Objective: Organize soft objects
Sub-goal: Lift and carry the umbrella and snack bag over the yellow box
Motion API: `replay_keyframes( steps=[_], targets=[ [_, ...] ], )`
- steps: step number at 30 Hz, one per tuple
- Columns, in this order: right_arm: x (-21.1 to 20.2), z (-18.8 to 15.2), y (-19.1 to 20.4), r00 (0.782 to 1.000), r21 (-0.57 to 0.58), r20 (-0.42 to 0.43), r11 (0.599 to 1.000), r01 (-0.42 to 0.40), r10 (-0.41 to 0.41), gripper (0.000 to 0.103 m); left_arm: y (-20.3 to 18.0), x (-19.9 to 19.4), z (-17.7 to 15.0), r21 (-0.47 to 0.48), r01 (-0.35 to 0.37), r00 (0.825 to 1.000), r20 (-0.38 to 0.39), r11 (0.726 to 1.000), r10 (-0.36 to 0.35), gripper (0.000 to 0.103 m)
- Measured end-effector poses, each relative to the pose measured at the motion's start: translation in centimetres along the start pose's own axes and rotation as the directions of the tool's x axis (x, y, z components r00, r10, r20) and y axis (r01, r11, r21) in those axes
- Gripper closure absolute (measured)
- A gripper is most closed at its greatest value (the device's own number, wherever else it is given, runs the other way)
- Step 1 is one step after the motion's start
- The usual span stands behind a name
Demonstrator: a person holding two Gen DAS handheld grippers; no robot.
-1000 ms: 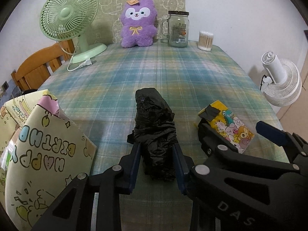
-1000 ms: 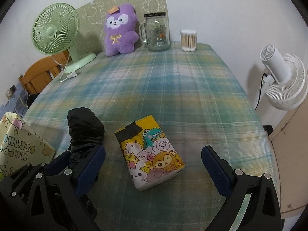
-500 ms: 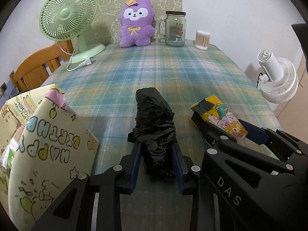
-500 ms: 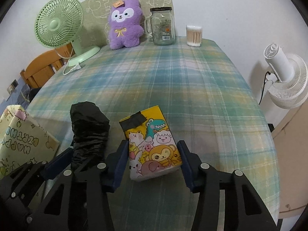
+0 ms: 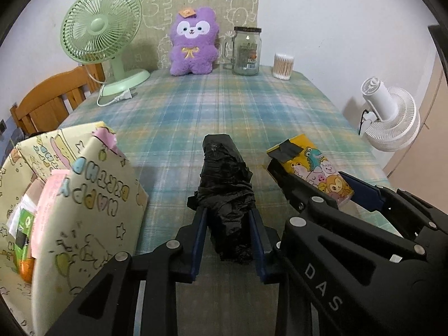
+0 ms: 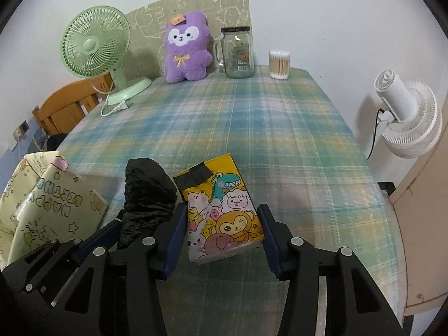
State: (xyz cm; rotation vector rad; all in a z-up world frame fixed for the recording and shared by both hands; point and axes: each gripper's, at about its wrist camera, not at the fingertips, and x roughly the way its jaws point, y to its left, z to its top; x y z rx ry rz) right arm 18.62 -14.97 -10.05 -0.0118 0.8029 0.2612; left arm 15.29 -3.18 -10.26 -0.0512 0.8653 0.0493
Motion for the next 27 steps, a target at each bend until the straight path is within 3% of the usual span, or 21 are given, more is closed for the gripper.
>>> replay_keyframes(
  steps=[27],
  targets=[
    [-8.8,0.2,0.4,0.988,0.067,0.150,0.997,0.025,-0.035,0.050,-0.8,-7.6,0.8,0.063,0.059,0.990,0.121,0.996,-0.067,0.075]
  ],
)
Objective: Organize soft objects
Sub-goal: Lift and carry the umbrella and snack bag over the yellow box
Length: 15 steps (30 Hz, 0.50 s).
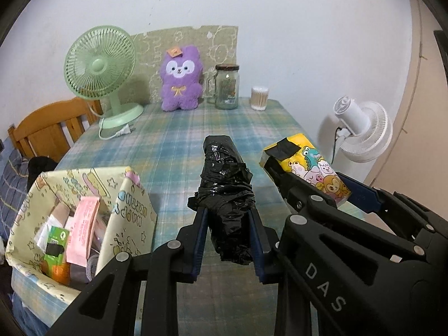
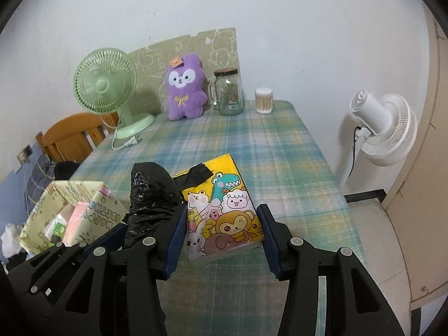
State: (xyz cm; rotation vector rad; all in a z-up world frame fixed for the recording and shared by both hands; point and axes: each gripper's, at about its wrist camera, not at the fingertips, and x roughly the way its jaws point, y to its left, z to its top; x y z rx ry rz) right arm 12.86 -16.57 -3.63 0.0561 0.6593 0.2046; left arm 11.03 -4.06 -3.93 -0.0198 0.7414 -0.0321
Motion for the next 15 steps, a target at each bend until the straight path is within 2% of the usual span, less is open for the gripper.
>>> replay_keyframes(
  steps=[6,9,15],
  targets=[
    [-2.2,0.6,0.3,0.999,0.017,0.038,1.000,0.013,-0.013,0.050,-0.4,-1.9,0.9,0.042,0.017,0.999,0.043,0.999,-0.019,0.075],
    [-3.1,0.9,0.4,0.998,0.019,0.050,1.000,0.023,-0.024,0.050,-0.4,-2.5,1.1,0.051,0.047,0.998,0.033,0.998,-0.049,0.075],
    [-4.9,1.2,1.0,0.995,0.014,0.059,0.997,0.080,-0.080,0.050,-0.7,-4.0,1.4,0.087,0.049,0.996,0.067,0.995,-0.055,0.075]
  ],
)
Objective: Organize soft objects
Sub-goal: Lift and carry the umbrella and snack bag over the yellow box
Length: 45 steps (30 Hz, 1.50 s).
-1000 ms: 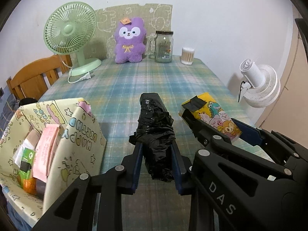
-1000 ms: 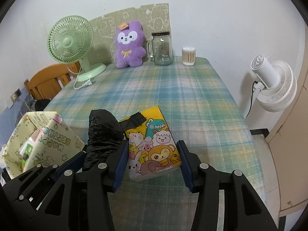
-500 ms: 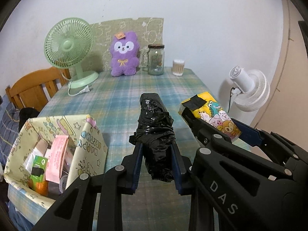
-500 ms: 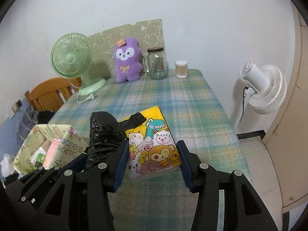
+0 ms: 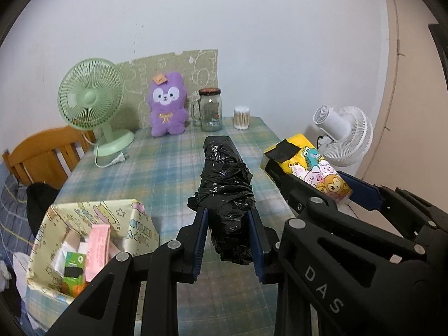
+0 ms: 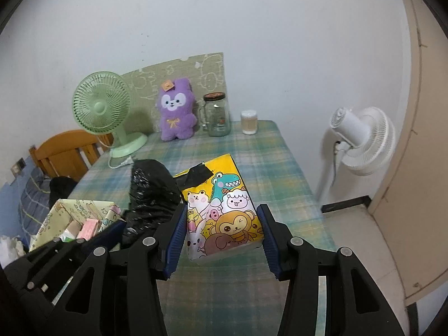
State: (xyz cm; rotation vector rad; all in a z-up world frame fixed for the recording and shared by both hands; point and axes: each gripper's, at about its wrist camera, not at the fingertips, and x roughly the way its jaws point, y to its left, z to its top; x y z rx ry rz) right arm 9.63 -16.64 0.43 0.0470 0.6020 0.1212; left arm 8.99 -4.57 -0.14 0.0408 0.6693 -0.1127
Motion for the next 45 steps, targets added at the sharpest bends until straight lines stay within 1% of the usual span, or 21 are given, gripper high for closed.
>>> replay_keyframes(
  steps=[11,18,24,36,45],
  targets=[
    [-3.1,0.7,1.1,0.999,0.003,0.041,0.999,0.032,-0.032,0.050,0.6,-2.5,0.6,0.035,0.040,0.998,0.040,0.999,-0.042,0.075],
    [-4.1,0.9,2.4,0.998,0.004,0.048,1.000,0.029,-0.029,0.050,1.6,-3.8,0.9,0.057,0.038,0.997,0.064,0.998,-0.042,0.075],
    [-4.9,1.0,4.3,0.998,-0.012,0.059,1.000,0.025,-0.025,0.050,3.0,-4.8,0.9,0.052,0.040,0.996,0.078,0.998,-0.044,0.075],
    [-4.8,1.3,7.8,0.997,-0.049,0.071,0.999,-0.005,0.009,0.050,6.2,-6.0,0.4,0.032,0.013,0.995,0.096,0.999,-0.016,0.075],
    [-3.5,1.1,10.4,0.997,-0.064,0.059,0.997,-0.040,0.044,0.050,9.0,-5.7,-0.1,-0.003,-0.011,0.996,0.091,1.000,0.011,0.075]
  ],
)
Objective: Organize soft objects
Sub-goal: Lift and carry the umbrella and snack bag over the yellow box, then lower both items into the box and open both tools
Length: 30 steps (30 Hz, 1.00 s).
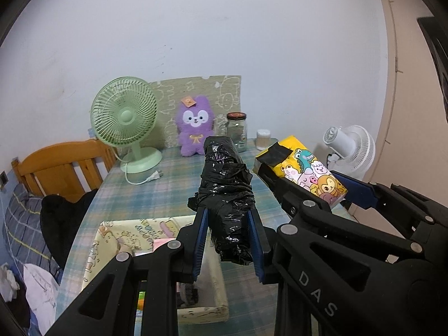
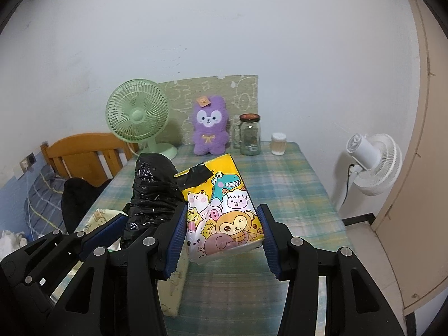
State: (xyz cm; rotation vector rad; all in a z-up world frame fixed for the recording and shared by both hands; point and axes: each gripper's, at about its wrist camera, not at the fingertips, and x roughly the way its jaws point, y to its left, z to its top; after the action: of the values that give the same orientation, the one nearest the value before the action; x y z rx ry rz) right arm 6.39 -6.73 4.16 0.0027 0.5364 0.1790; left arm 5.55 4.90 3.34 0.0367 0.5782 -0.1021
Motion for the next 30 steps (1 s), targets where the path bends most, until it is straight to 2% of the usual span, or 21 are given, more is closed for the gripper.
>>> replay_keyframes(
  steps=[13,30],
  targets=[
    [2.2,-1.1,3.6,0.998,-0.023,-0.032,0.998,-0.058,0.057,0.050,3.4,0.8,-1.4,-0.025,-0.036,0.999,-0.027,0.999,0.035,0.075],
    [6.4,-3.2,6.2,0.988,-0.042,-0.121,0.994,-0.097,0.092,0.050,6.7,3.9,-3.7,-0.077,-0.068,0.991,-0.123,0.995,0.058,0.074]
  ],
)
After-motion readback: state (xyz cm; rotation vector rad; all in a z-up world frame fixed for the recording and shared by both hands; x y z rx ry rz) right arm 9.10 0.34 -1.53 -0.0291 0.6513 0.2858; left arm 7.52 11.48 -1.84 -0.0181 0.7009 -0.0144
